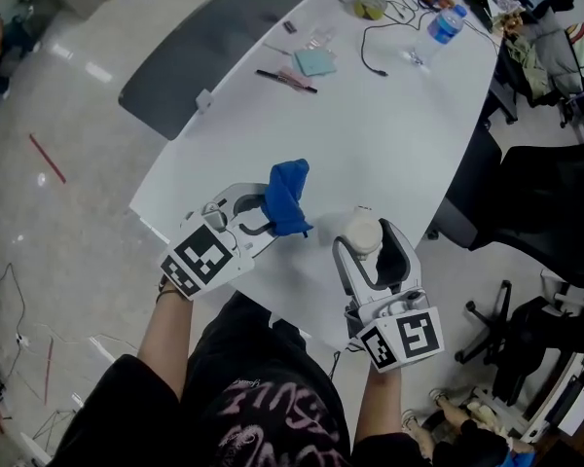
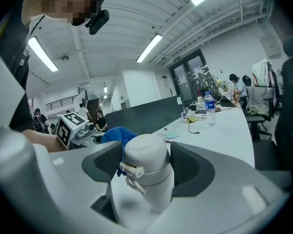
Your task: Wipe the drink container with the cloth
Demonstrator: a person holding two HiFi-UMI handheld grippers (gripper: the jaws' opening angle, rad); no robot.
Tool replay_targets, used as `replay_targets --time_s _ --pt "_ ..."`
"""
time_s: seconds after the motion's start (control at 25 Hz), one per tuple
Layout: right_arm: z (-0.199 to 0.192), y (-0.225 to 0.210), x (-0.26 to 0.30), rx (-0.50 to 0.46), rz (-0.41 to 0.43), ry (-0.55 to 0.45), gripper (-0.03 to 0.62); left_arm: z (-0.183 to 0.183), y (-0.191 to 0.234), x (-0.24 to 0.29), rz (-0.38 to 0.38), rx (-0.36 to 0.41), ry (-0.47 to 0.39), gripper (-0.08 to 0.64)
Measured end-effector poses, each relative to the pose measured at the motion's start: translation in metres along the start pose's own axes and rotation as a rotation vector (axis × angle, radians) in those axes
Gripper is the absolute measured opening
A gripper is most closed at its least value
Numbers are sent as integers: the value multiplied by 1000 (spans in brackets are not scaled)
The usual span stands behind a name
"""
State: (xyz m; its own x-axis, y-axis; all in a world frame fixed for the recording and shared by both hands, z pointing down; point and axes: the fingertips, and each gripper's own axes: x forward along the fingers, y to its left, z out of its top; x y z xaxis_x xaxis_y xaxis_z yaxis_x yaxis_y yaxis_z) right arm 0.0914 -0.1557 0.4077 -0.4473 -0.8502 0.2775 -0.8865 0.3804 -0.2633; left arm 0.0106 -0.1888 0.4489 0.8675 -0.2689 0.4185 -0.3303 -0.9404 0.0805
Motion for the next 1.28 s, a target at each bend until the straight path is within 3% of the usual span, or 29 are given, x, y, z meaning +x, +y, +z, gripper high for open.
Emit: replay_targets --time_s 0.44,0.6,1.16,1.28 --pt "1 1 -2 -8 22 -3 318 48 2 -43 119 -54 -155 103" --pt "3 5 -4 -25 29 -4 318 57 -2 -57 157 -32 -171 103" --pt "35 15 -21 -85 38 -92 268 77 5 -88 349 -115 -278 101" --pt "44 17 -29 -100 22 -110 247 83 -1 -91 362 -108 -288 101"
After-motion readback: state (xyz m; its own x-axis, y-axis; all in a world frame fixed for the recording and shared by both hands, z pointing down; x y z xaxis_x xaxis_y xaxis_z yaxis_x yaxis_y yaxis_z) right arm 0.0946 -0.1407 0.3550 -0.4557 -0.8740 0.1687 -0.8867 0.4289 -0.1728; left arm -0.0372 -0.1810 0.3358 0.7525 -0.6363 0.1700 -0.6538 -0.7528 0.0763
